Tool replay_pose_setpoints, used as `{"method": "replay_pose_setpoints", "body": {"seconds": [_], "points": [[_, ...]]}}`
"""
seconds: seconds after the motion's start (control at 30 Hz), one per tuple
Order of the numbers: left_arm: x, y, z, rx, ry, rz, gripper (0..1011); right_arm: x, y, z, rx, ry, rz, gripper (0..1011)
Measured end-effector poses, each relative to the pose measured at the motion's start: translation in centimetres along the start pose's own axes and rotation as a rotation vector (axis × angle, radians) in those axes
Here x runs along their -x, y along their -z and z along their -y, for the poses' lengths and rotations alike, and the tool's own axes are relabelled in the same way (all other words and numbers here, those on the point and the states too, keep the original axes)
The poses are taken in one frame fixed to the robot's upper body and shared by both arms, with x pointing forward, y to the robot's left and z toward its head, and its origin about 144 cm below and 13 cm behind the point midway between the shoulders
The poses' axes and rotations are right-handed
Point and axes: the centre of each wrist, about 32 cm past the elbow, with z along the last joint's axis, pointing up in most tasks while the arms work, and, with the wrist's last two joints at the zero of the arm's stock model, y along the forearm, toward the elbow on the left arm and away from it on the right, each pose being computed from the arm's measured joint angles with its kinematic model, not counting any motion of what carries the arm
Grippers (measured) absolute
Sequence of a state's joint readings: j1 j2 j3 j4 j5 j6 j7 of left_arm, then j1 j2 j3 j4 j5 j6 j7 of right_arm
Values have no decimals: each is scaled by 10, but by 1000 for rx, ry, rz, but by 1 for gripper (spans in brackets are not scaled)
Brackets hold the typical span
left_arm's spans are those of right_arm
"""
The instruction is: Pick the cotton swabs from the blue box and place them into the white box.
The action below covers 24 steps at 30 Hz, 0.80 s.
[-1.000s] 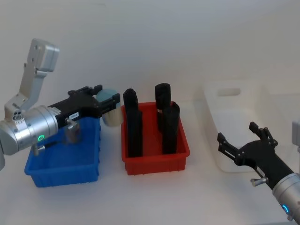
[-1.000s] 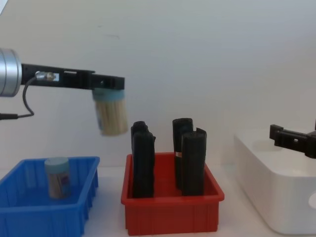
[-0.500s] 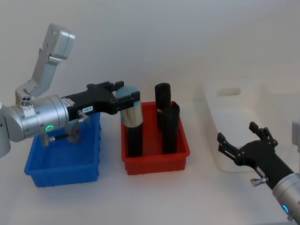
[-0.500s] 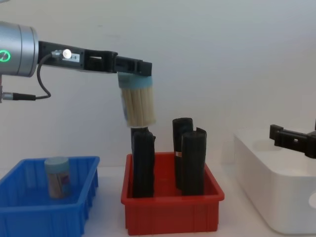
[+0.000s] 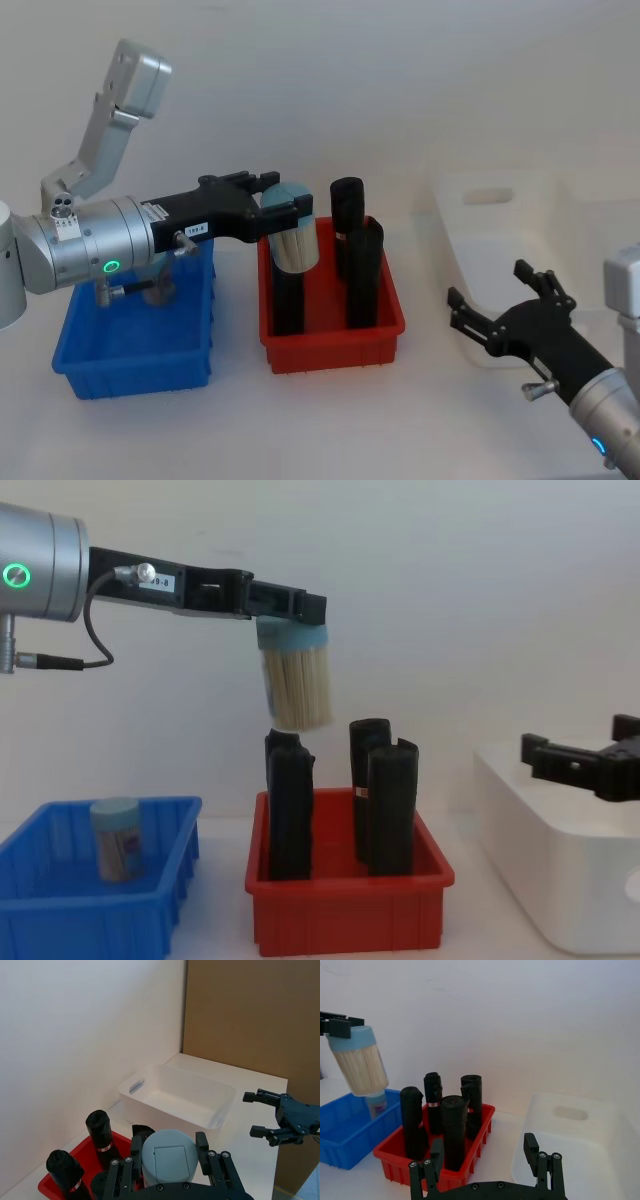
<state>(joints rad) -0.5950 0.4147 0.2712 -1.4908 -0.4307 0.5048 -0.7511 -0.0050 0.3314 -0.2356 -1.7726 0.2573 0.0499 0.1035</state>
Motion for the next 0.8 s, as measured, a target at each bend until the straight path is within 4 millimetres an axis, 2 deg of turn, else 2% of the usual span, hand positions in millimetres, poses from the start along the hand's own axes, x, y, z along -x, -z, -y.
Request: {"method": "replay_pose_setpoints", "body": {"seconds": [0.47, 0.8], "points": [[0, -3, 1, -3, 16, 1, 650, 15, -13, -16, 10, -173, 69, 1001], [1, -3, 1, -3, 21, 0, 650, 32, -29, -37, -5, -306, 127, 1001]]}}
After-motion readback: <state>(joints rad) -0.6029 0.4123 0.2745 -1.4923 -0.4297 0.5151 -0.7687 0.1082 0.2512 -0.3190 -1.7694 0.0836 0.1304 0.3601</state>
